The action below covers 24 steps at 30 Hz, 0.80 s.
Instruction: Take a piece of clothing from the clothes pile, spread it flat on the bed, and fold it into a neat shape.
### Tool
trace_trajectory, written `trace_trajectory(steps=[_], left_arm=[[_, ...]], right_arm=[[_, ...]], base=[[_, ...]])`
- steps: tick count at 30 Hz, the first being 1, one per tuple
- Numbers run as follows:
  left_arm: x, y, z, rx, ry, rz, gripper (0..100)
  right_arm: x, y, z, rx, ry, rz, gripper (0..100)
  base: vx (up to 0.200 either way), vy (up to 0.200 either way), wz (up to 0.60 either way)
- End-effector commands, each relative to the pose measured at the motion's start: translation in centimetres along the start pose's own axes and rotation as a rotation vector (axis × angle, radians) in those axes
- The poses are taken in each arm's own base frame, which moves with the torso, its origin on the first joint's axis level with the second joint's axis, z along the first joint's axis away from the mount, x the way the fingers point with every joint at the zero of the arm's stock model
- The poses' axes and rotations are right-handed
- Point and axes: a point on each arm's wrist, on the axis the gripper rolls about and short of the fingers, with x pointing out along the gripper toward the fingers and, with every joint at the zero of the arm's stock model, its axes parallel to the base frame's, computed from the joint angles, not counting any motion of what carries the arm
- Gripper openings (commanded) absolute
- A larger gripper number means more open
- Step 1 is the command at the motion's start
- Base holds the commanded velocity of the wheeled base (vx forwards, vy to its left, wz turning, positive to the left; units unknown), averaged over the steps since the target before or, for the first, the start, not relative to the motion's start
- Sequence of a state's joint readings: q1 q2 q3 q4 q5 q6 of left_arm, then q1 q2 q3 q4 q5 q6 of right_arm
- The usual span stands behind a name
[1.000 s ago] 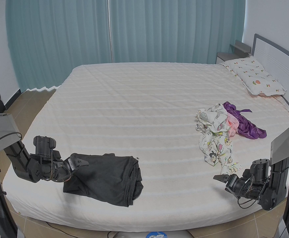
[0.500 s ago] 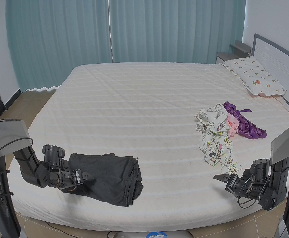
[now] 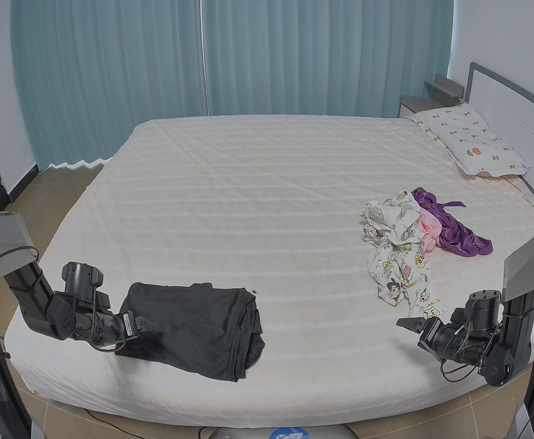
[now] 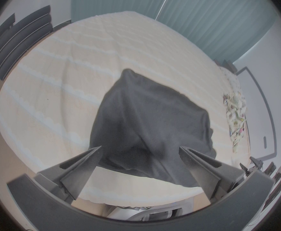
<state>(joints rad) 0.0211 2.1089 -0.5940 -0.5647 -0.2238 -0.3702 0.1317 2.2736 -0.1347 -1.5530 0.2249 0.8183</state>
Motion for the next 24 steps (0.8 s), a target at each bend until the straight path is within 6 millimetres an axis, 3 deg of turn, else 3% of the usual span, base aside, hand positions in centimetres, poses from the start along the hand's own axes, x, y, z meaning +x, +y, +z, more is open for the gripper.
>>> trace_trajectory(steps=[1, 5, 9, 12, 17, 22, 24], left_arm=[[-4.8, -1.2, 1.4, -0.051, -0.141, -0.081, 100], [-9.6, -1.7, 1.5, -0.044, -0.226, -0.212, 100], [-13.4, -2.2, 0.3, -0.012, -0.305, -0.273, 100], [-15.5, -2.4, -1.0, 0.006, -0.348, -0.299, 100], [-18.5, -2.7, -3.2, 0.050, -0.384, -0.401, 100], [-20.1, -2.6, -5.4, 0.080, -0.404, -0.442, 100], [-20.2, -2.5, -5.7, 0.086, -0.401, -0.456, 100]], right_arm=[[-2.7, 3.2, 2.2, -0.058, -0.131, 0.139, 100], [-6.0, 5.3, 3.0, -0.152, -0.221, 0.225, 100], [-9.8, 5.8, 2.3, -0.209, -0.272, 0.255, 100], [-12.1, 6.0, 3.0, -0.226, -0.367, 0.232, 100], [-16.6, 6.4, 2.4, -0.301, -0.438, 0.230, 100], [-20.3, 6.1, 0.5, -0.363, -0.454, 0.241, 100], [-20.8, 6.1, 0.2, -0.364, -0.457, 0.243, 100]], base=[[0.000, 0.000, 0.00], [0.000, 0.000, 0.00], [0.000, 0.000, 0.00], [0.000, 0.000, 0.00], [0.000, 0.000, 0.00], [0.000, 0.000, 0.00], [0.000, 0.000, 0.00]])
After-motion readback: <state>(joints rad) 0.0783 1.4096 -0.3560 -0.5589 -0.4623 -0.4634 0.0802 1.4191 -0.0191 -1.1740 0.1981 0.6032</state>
